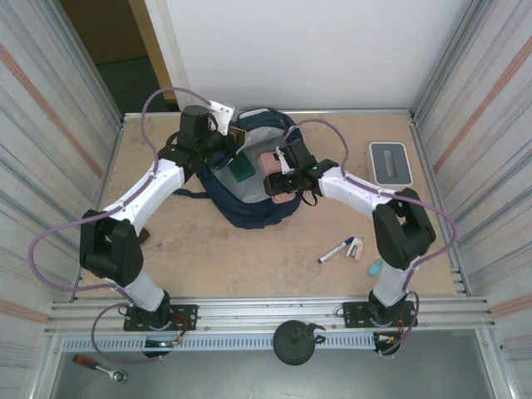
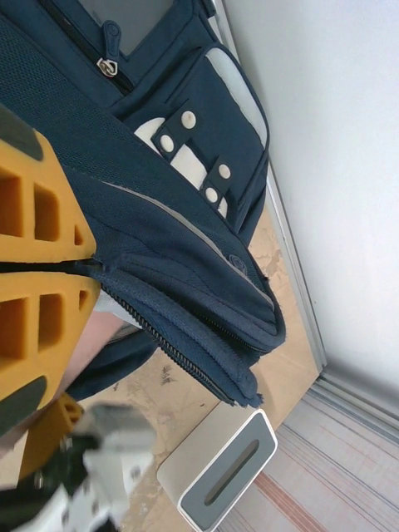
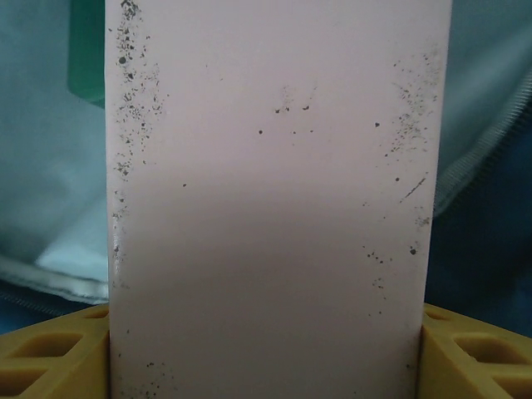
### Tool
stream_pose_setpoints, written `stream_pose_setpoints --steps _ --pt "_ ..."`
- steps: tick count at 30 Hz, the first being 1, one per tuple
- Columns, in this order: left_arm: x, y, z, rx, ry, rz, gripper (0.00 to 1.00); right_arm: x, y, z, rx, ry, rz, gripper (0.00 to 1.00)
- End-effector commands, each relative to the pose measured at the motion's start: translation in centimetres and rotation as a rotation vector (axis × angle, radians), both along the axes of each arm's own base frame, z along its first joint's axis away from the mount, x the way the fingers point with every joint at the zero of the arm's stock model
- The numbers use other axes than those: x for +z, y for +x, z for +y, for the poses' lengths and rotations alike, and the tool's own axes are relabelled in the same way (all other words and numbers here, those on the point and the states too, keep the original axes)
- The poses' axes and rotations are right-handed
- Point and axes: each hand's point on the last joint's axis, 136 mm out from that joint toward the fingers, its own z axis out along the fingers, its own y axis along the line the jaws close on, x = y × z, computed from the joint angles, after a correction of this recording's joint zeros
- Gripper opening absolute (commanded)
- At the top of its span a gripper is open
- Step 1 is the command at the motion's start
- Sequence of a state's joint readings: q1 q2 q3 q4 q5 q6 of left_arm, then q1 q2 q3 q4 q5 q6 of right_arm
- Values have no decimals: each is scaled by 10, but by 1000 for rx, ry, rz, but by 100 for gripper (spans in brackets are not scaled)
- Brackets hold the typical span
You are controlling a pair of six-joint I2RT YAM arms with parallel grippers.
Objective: Pack the student bag
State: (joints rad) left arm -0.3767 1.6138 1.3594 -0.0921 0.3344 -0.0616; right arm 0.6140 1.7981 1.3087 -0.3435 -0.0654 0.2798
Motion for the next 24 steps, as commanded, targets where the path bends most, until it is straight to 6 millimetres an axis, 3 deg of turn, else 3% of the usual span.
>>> stream_pose_setpoints --steps 1,9,15,18,24 --pt "51 0 -5 -27 -78 -97 0 16 22 15 -22 34 -45 43" --pt "43 0 -5 -28 -69 -91 0 9 59 11 -122 -40 -95 51" --pt "40 0 -4 -23 -66 -89 0 2 77 22 -132 -25 -113 70" --pt "39 -1 -3 -23 -62 -88 0 -2 72 16 -147 -36 -102 78" --pt "36 -1 -2 -20 -55 -90 0 13 41 4 -139 33 -116 87"
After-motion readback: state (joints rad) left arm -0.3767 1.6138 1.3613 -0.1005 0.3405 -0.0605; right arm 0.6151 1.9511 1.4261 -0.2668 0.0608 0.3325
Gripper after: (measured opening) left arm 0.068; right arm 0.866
